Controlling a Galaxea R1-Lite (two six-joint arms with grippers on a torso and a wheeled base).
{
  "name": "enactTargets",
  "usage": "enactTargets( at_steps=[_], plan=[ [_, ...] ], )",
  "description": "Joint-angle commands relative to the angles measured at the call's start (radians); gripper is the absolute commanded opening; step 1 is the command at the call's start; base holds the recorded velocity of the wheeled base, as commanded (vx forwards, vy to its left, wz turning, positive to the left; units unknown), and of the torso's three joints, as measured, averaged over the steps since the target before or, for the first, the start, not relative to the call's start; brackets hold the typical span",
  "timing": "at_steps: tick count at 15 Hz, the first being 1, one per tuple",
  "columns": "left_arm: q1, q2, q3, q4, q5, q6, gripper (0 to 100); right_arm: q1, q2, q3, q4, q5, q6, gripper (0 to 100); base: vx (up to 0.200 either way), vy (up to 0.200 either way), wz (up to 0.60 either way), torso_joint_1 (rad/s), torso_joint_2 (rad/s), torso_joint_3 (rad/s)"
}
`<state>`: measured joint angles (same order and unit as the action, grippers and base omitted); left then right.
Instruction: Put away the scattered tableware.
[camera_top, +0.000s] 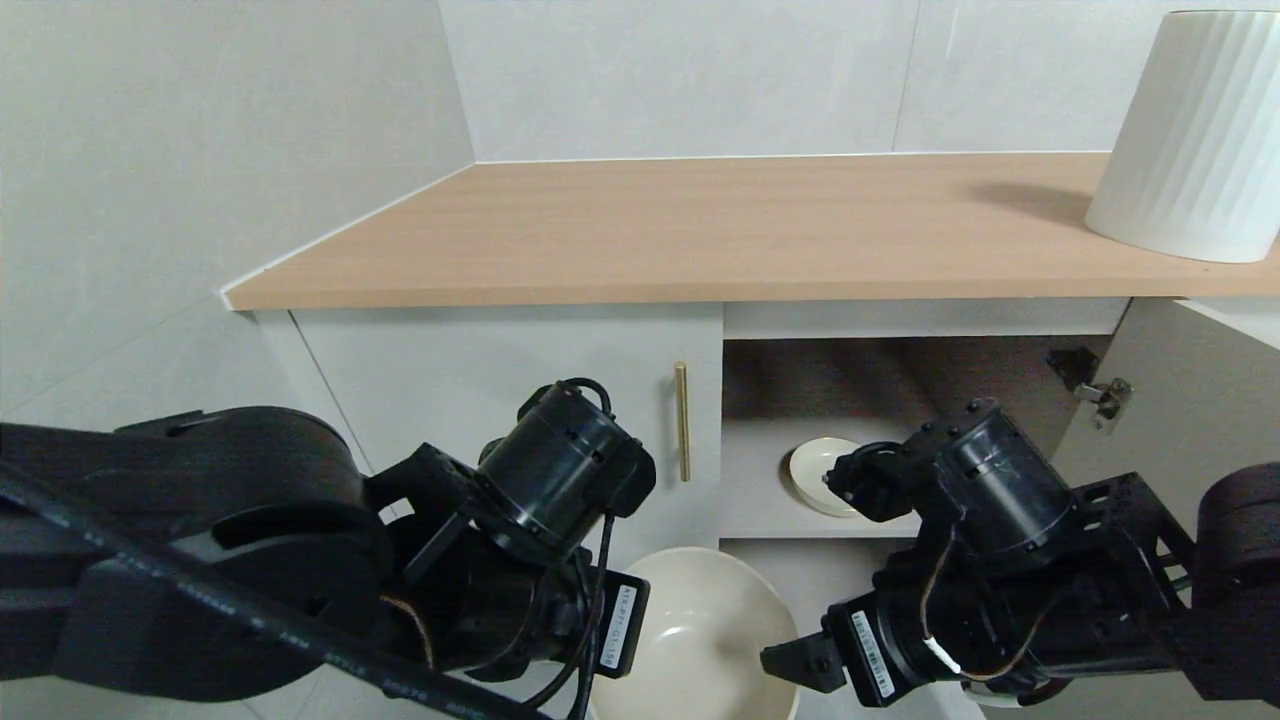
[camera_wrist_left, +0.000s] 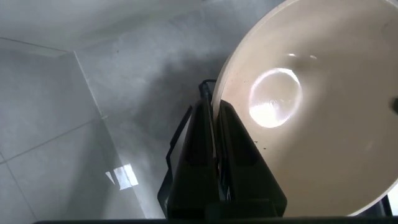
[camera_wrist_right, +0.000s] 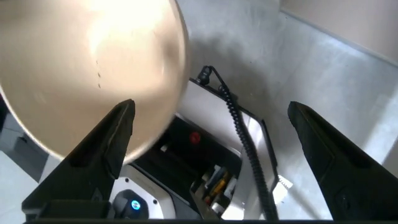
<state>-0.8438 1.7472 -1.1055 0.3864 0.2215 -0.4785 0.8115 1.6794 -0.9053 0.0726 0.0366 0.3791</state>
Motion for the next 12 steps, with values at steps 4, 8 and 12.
enactTargets(
  at_steps=[4, 8, 12],
  plan=[
    [-0.017, 0.011, 0.001, -0.001, 0.001, -0.025, 0, 0.002, 0.039, -0.004, -0.031, -0.001, 0.037, 100, 0.0, 0.0, 0.0, 0.0, 0.0, 0.0],
    [-0.017, 0.026, 0.001, -0.001, 0.001, -0.026, 0, 0.002, 0.036, 0.005, -0.056, -0.001, 0.047, 0, 0.0, 0.0, 0.0, 0.0, 0.0, 0.0],
    [-0.017, 0.031, 0.0, -0.001, 0.001, -0.026, 0, 0.002, 0.034, 0.006, -0.057, -0.001, 0.046, 0, 0.0, 0.0, 0.0, 0.0, 0.0, 0.0]
  ],
)
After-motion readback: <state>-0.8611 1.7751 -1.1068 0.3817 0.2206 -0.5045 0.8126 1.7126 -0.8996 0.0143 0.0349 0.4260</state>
